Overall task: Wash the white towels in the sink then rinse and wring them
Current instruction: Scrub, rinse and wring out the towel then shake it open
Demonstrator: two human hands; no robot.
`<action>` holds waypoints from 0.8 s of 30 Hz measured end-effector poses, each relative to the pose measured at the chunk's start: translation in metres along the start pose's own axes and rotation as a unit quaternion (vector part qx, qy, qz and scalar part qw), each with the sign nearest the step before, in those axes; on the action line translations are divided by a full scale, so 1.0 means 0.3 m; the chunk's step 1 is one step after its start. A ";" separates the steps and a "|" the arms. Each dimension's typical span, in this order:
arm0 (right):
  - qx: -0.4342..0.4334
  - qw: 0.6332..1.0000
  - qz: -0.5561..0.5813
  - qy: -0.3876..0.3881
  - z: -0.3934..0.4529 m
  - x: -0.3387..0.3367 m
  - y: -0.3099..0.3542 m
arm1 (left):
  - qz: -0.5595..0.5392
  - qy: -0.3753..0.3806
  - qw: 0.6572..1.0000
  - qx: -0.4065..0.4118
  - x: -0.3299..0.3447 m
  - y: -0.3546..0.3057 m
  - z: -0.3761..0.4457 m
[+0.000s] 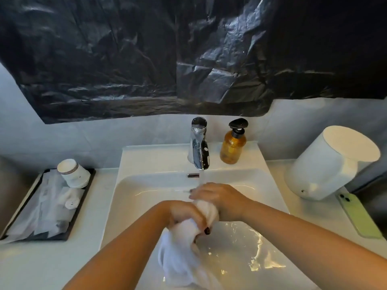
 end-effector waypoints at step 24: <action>0.452 0.570 0.686 0.030 -0.020 0.010 0.123 | 0.630 -0.438 0.569 0.296 -0.093 -0.067 0.029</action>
Point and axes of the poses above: each hand's wrist, its own z-axis towards the middle knuckle, its own x-axis out of the palm, y = z × x, the point moved 1 cm from there along z, towards the middle knuckle, and after that the axes turned 8 degrees about z, right-handed, at the moved point
